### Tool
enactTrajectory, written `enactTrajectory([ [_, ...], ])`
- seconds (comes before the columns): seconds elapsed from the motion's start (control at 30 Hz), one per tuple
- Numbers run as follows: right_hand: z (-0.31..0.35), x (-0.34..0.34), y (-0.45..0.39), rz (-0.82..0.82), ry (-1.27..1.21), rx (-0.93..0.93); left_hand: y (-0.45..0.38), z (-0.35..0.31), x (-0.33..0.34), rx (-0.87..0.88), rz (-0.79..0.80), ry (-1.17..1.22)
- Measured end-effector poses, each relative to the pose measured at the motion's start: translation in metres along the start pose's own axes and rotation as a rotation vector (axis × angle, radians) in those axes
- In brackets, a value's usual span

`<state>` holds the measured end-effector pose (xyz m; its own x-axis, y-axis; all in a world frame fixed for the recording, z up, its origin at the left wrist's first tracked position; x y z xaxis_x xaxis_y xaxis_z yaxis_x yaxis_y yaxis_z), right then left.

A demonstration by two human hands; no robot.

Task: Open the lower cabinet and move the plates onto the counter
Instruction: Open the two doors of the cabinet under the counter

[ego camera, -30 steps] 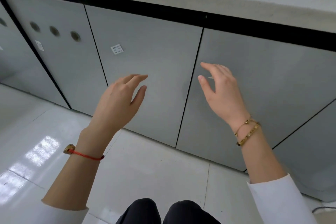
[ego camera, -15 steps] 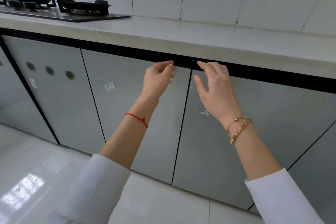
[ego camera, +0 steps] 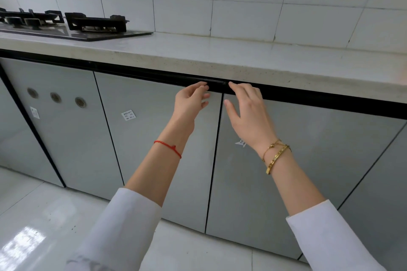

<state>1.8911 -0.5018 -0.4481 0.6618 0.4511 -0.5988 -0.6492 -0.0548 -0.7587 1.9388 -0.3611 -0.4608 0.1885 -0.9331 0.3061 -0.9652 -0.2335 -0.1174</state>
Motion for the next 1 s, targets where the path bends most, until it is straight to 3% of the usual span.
enactTrajectory([
  [0.47, 0.048, 0.0, 0.037, 0.026, -0.22, -0.112, 0.063, -0.025, -0.072, 0.134, 0.079, -0.098],
  [0.73, 0.08, -0.004, 0.064, 0.05, -0.262, -0.19, 0.117, -0.006, -0.111, 0.672, -0.087, -0.595],
  [0.87, 0.102, -0.005, 0.075, 0.05, -0.304, -0.243, 0.13, 0.006, -0.124, 0.785, -0.124, -0.763],
  [1.0, 0.129, -0.004, 0.085, 0.063, -0.353, -0.317, 0.144, 0.01, -0.143, 0.802, -0.167, -0.771],
])
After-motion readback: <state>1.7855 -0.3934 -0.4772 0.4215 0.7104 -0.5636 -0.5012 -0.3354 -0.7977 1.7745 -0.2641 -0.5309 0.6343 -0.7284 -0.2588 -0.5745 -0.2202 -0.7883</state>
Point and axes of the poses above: each hand's wrist, its own y-axis away from the middle knuckle, its own x-axis out of the palm, z = x × y, the point moved 3 cm from there along -y, towards the middle knuckle, and after that the axes turned 8 degrees about -z, right-handed, at the moved point
